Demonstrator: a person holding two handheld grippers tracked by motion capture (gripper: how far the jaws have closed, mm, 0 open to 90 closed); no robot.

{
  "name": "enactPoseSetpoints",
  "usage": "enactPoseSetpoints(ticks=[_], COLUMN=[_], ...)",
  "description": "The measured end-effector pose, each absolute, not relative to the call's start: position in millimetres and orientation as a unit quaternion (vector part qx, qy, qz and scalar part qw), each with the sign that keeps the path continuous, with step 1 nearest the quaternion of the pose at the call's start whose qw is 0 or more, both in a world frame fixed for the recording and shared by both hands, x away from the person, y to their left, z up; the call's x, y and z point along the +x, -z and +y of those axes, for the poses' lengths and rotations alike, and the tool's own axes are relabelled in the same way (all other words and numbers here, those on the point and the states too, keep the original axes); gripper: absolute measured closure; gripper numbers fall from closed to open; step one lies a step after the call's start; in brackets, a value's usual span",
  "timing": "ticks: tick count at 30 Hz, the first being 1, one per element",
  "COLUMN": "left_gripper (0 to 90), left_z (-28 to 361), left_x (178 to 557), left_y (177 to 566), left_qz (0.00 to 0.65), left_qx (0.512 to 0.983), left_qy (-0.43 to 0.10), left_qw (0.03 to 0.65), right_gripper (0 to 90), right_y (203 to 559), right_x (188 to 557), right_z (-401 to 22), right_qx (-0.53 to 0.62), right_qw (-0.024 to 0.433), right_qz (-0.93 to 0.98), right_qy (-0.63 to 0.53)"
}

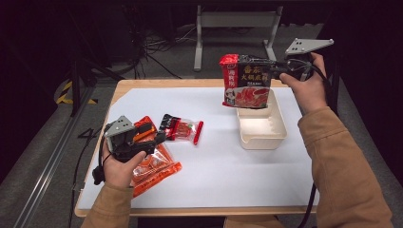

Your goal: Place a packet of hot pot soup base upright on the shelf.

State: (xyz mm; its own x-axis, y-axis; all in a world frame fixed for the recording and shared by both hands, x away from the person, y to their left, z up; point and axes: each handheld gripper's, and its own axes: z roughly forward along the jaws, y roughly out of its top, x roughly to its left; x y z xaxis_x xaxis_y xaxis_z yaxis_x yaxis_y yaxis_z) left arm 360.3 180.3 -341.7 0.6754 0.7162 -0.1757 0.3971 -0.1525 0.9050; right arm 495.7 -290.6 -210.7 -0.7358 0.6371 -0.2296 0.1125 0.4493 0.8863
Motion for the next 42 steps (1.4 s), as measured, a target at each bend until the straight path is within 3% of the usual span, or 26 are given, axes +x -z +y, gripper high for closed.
enactPoseSetpoints(ticks=[18,42], left_gripper=[32.2,32.1], left_z=[186.7,203.9], left_x=[360.3,346.4], left_y=[345.7,353.0], left_qz=[0.386,0.416], left_qx=[0.742,0.731], left_qy=[-0.151,-0.164], left_qw=[0.528,0.516], right_gripper=[78.6,78.4], right_y=[216.8,244.4], right_x=[517.4,546.6], right_z=[-319.1,-328.8], right_qx=[0.257,0.257], right_qw=[0.307,0.306], right_qz=[0.79,0.794], right_qy=[-0.465,-0.458])
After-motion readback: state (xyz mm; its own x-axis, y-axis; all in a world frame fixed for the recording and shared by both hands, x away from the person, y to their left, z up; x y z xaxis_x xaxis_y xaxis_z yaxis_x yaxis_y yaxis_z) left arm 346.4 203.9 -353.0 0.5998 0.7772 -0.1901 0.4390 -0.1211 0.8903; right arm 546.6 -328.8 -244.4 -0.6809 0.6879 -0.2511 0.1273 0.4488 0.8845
